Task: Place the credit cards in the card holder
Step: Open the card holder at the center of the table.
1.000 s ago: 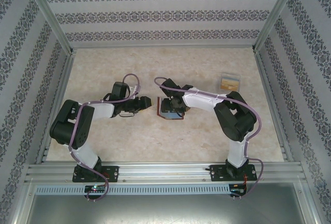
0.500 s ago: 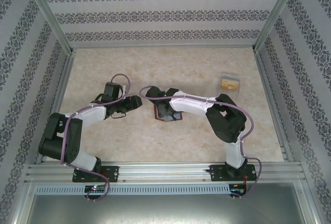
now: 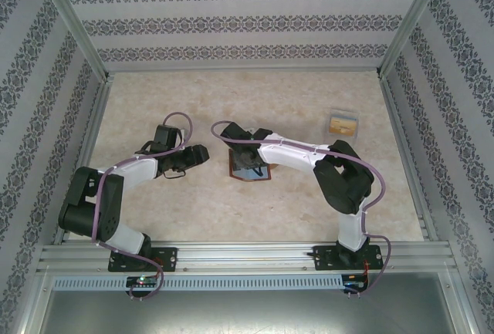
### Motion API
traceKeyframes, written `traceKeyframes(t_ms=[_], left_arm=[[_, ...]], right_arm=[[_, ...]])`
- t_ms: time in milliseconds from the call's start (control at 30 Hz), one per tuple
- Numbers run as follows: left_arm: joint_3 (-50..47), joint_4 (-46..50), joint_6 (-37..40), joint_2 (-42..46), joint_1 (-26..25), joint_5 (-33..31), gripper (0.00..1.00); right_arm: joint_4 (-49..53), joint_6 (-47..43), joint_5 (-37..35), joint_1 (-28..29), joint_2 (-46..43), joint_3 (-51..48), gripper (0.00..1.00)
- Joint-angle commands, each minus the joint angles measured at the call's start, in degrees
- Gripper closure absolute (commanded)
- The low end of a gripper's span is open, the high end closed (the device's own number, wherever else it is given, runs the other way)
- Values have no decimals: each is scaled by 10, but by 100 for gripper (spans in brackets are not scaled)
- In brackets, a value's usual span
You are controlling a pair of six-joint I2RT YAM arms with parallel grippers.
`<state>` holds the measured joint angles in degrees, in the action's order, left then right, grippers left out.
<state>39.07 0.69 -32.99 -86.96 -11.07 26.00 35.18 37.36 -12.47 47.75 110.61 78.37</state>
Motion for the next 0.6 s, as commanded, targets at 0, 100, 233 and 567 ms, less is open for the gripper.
traceKeyframes(t_ms=[0, 100, 233, 567], left_arm=[[-2, 5, 1, -10, 9, -1, 32], [-1, 3, -3, -8, 8, 2, 32], [9, 16, 5, -11, 9, 1, 32], [-22, 18, 8, 35, 15, -24, 32]], right_arm=[[-31, 20, 48, -9, 1, -16, 30], [-39, 20, 49, -10, 12, -22, 28], [-50, 18, 46, -15, 38, -31, 26], [9, -16, -13, 11, 86, -9, 24]])
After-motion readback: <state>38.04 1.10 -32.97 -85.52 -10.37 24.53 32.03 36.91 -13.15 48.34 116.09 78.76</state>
